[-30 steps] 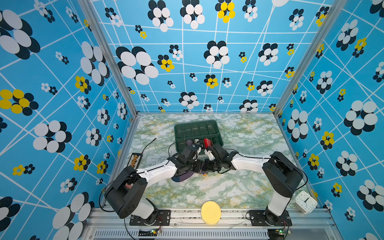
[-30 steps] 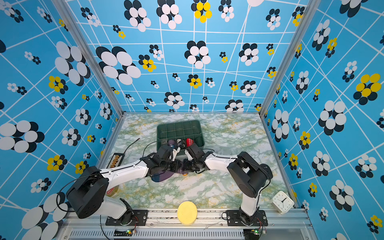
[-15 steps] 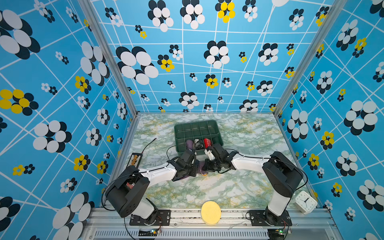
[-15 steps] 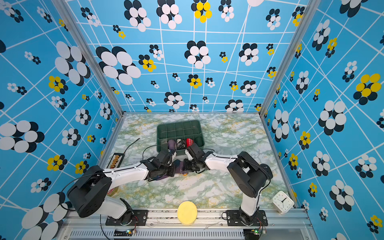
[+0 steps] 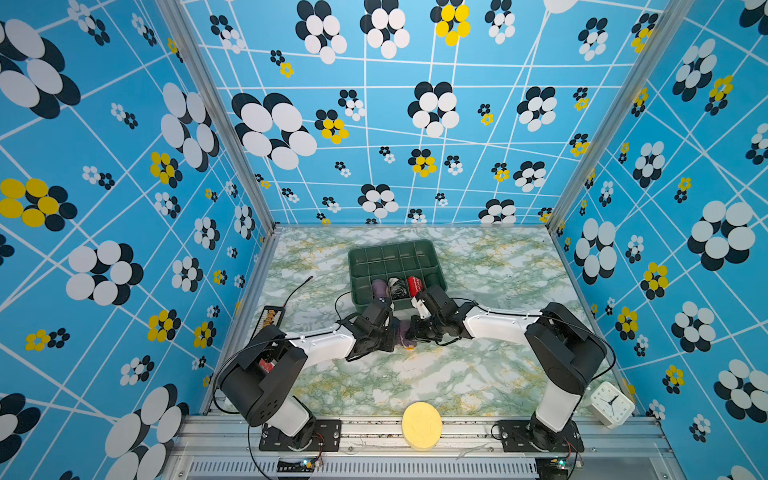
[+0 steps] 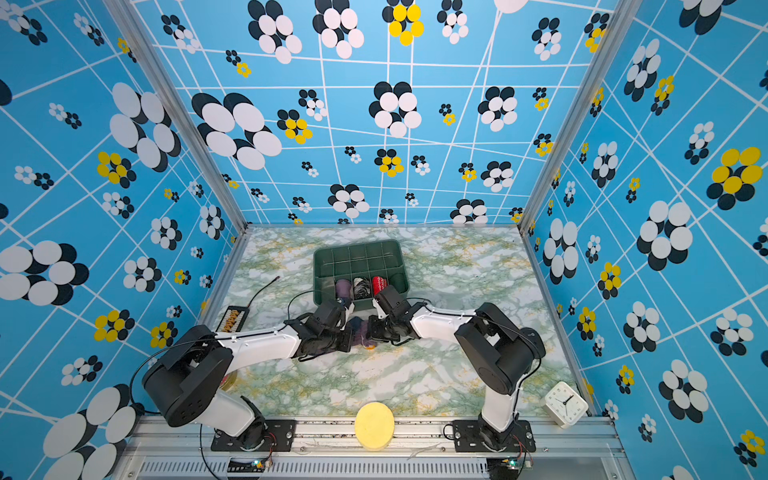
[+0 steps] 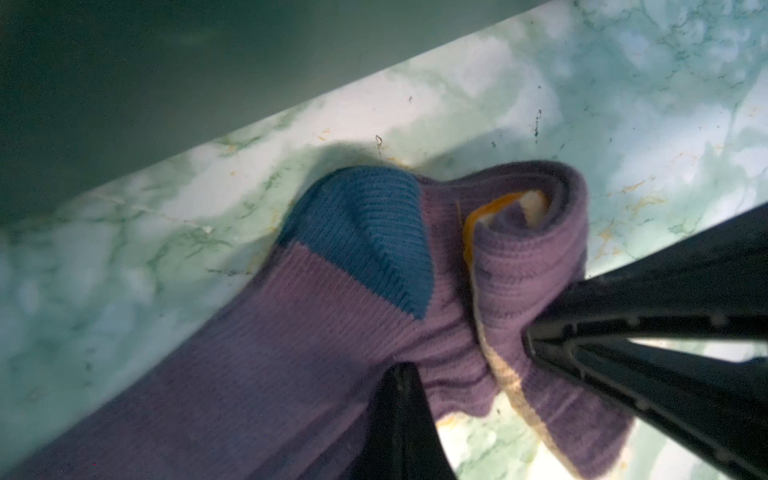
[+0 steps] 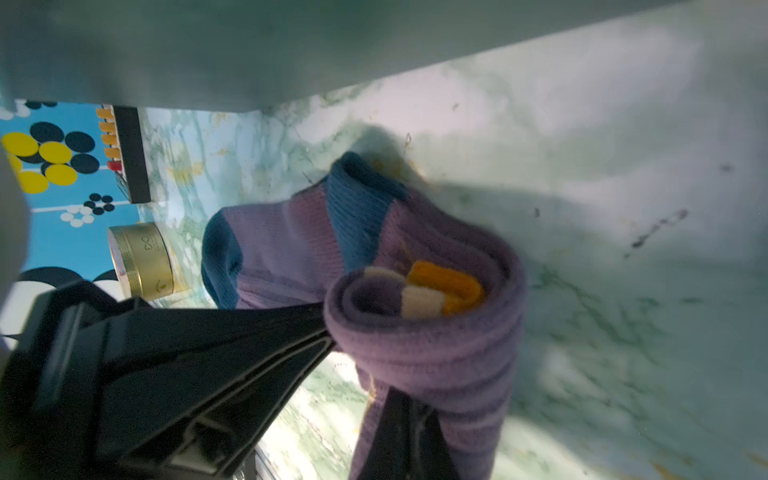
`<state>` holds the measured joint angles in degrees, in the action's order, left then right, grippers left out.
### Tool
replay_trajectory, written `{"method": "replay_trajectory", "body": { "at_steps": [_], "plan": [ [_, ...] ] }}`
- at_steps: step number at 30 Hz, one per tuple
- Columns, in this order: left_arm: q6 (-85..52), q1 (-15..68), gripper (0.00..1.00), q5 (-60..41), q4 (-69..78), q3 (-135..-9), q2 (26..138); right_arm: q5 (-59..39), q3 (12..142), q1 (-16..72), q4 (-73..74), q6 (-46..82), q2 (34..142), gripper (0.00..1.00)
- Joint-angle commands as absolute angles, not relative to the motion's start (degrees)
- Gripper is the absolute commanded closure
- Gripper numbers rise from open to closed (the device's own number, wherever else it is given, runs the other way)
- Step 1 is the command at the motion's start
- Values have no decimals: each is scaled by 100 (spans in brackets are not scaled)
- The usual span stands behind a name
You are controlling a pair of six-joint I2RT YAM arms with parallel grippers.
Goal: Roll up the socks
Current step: 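Hold the rolled sock with both grippers and tighten the roll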
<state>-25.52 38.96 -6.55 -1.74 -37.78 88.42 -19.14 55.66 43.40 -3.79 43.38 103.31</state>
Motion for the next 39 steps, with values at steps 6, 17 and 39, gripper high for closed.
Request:
{"method": "replay_trajectory", "body": {
  "at_steps": [6,17,39],
  "plan": [
    [-2628,3889,100,-1164,-1002,-3446,9065,-971,5177,4065,-885,4607,10650,93],
    [-2524,3885,100,-1507,-955,-3881,9034,-1219,5150,4060,-969,4336,10662,93],
    [-2651,3841,99,-1648,-13,-4681,8634,-984,5256,4182,-1716,3832,10641,94]
  ]
}}
